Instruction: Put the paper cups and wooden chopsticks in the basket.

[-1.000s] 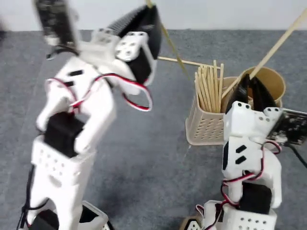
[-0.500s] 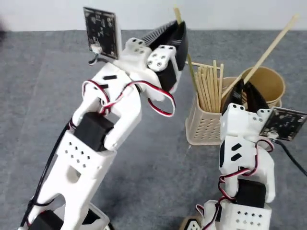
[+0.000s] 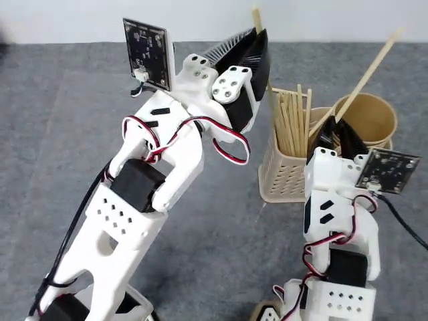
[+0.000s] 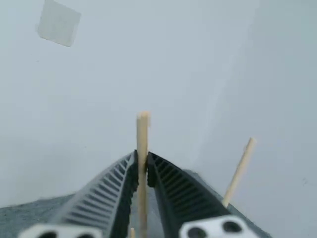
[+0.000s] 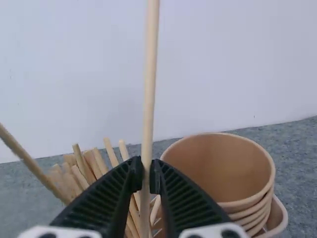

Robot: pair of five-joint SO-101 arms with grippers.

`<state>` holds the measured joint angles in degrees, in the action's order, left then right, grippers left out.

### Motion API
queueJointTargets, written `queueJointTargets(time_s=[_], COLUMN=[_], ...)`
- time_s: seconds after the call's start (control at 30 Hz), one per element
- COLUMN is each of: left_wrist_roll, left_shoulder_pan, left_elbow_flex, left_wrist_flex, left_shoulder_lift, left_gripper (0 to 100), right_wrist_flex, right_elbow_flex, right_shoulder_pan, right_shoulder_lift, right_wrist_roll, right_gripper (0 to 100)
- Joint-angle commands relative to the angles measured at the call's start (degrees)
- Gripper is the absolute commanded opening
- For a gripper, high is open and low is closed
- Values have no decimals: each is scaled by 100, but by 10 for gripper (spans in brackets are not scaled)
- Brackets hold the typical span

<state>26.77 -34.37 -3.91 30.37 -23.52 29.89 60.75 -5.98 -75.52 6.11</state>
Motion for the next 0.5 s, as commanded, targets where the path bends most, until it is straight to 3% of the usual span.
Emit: queueJointTargets(time_s=[0.0, 0.23, 0.47], left_wrist_roll=[9, 0, -325], left_shoulder_pan=[-62, -202, -211], left_elbow_flex=[242, 549, -365], left_wrist_flex=[-114, 273, 132], left_shoulder_lift=[-132, -97, -105], left_gripper=[12, 12, 12], right_wrist_flex=[-66, -66, -66], right_elbow_flex=[-53, 9, 9], right_shoulder_pan=[-57, -40, -31], right_shoulder_lift=[-101, -101, -101], right_wrist_roll=[-62, -62, -62], right_gripper=[8, 8, 8])
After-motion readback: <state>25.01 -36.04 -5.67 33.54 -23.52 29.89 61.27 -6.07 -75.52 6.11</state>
